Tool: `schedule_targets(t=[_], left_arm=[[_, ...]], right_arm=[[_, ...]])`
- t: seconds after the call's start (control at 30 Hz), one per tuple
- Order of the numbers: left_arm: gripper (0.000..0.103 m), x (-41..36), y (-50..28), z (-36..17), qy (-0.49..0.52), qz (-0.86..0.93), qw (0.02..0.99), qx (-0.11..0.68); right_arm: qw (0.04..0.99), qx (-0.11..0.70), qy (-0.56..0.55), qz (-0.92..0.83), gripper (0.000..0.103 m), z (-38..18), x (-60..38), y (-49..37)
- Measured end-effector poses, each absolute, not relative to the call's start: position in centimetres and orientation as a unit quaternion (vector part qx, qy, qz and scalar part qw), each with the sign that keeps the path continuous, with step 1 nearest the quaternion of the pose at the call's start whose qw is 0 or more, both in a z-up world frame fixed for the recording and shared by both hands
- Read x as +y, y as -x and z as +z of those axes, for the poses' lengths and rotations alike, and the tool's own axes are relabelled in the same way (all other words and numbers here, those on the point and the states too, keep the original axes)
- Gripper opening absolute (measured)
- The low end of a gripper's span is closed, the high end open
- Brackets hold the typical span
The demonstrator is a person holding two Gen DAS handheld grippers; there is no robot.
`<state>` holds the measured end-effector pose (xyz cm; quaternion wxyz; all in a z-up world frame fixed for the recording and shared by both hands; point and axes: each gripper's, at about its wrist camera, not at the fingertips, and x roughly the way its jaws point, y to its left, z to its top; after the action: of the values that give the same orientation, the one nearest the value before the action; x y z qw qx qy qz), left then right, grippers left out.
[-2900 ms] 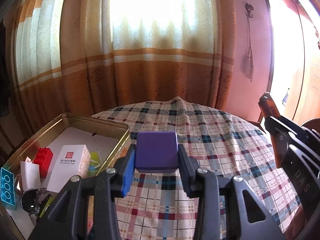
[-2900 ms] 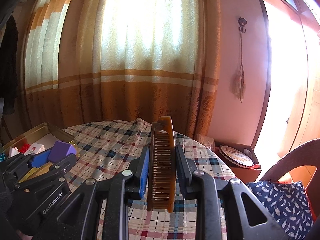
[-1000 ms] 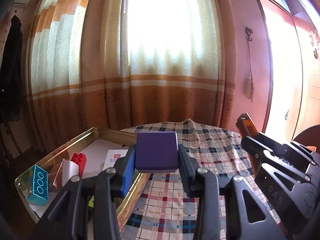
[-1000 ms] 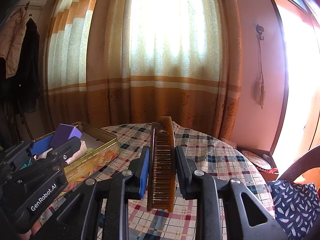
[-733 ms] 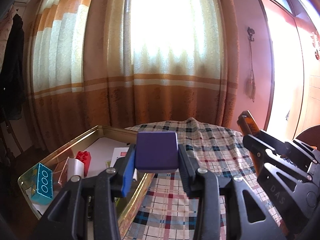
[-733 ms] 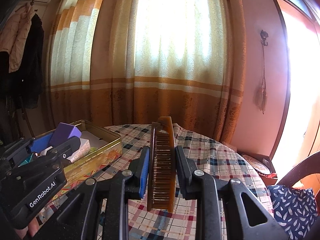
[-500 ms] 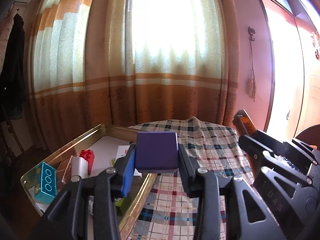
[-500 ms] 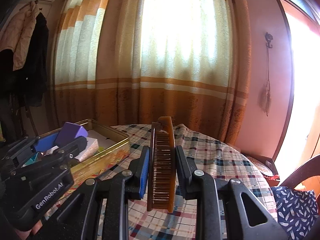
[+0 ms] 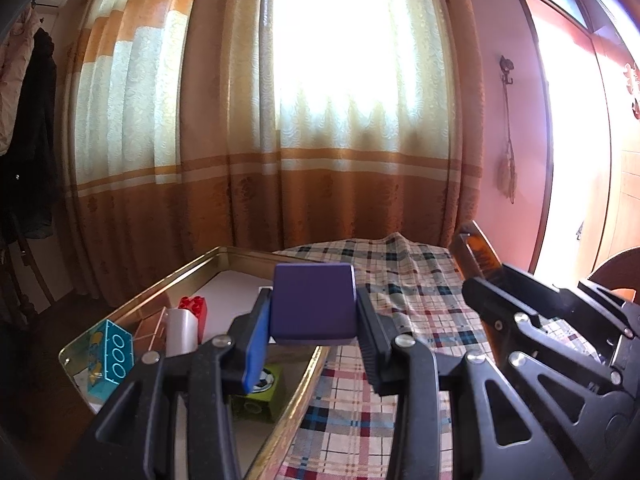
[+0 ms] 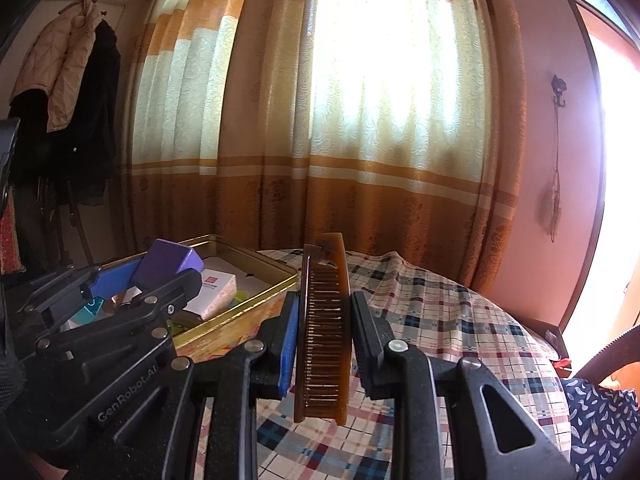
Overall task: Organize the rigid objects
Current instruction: 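Carry the purple cube and comb with both grippers toward the tin tray, then lower the purple cube and comb into the tray and open both grippers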
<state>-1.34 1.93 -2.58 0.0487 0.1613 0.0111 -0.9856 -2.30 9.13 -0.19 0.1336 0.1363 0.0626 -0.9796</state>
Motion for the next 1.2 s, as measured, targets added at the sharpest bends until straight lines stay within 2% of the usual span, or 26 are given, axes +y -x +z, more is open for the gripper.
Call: schedule_targets(t=[0.77,1.2], left_arm=[[0.039,-0.9,0.6,-1.8,-0.175,-0.982,0.057,0.030],[0.039,-7.4,2.6,-0.5,-0.216,-0.967,0.133,0.033]], right_arm=[[0.161,0.059,-0.154,-0.973,0.028,-0.2,6.6,2.1],[0.214,0.042,-0.168,-0.961,0.028,2.6,3.2,5.5]])
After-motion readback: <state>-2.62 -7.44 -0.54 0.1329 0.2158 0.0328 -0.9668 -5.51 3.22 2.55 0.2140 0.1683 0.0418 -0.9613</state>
